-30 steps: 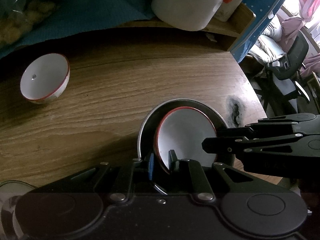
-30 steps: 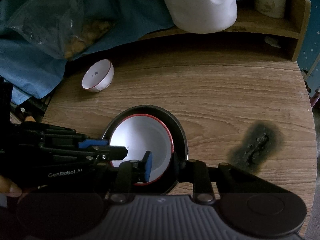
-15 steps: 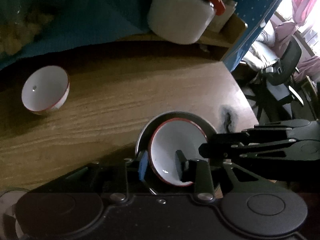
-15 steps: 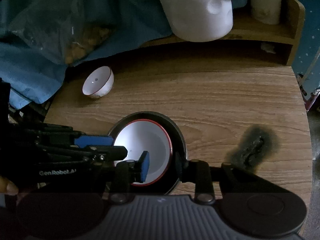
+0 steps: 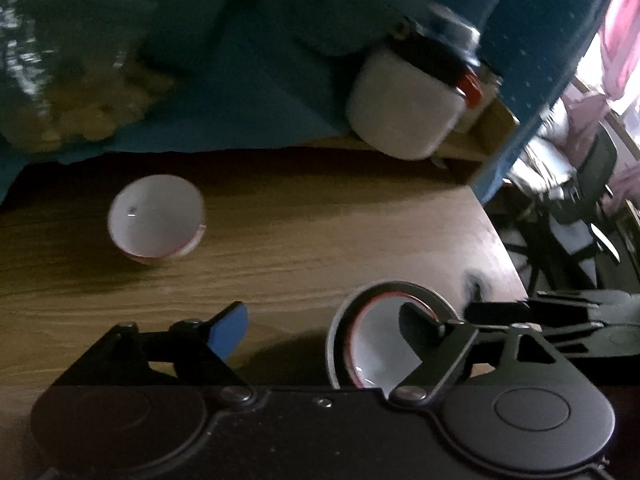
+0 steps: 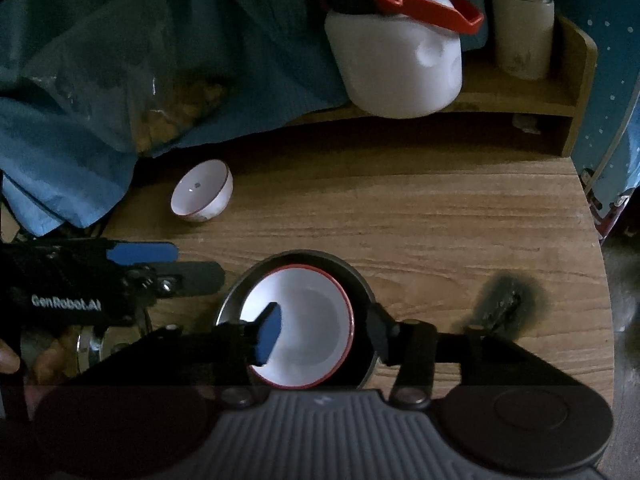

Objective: Organize plates and bowls
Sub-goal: 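Open the left tool and withdraw it from the nested bowls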

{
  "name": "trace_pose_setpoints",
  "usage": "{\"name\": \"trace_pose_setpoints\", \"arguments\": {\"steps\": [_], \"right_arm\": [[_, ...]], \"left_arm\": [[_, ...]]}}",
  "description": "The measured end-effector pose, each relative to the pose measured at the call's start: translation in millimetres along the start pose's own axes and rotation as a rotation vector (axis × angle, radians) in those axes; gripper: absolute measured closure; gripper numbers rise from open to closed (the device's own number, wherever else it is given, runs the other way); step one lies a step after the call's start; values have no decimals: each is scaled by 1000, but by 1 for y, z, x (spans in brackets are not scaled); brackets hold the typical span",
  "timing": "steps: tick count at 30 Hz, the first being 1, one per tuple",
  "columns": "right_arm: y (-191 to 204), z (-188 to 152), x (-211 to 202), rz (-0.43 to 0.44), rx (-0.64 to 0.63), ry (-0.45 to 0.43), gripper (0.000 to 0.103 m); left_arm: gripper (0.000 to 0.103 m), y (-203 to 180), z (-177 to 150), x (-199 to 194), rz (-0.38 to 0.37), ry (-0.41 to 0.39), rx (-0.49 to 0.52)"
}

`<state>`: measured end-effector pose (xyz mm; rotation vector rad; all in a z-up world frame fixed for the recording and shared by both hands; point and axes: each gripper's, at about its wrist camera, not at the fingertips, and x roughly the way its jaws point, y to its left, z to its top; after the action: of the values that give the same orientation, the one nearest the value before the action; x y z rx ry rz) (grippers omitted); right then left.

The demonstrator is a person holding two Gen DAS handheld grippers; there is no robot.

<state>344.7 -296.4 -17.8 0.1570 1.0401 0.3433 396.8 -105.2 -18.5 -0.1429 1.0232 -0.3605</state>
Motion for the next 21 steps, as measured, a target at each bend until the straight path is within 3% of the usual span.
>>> {"name": "trace_pose_setpoints", "arguments": {"steps": [2, 5, 10, 21], "right_arm": [[4, 0, 0, -6, 0, -7, 34], [8, 1, 1, -9, -2, -13, 20], [16, 3, 2, -14, 1, -30, 2], [44, 13, 18, -9, -30, -71, 0]], "left_arm": [[14, 9, 1, -2, 16, -2, -17], [2, 21, 0, -6, 40, -3, -44], [1, 44, -3, -9, 74, -3, -87], [1, 92, 4, -14, 175, -7, -148]]}}
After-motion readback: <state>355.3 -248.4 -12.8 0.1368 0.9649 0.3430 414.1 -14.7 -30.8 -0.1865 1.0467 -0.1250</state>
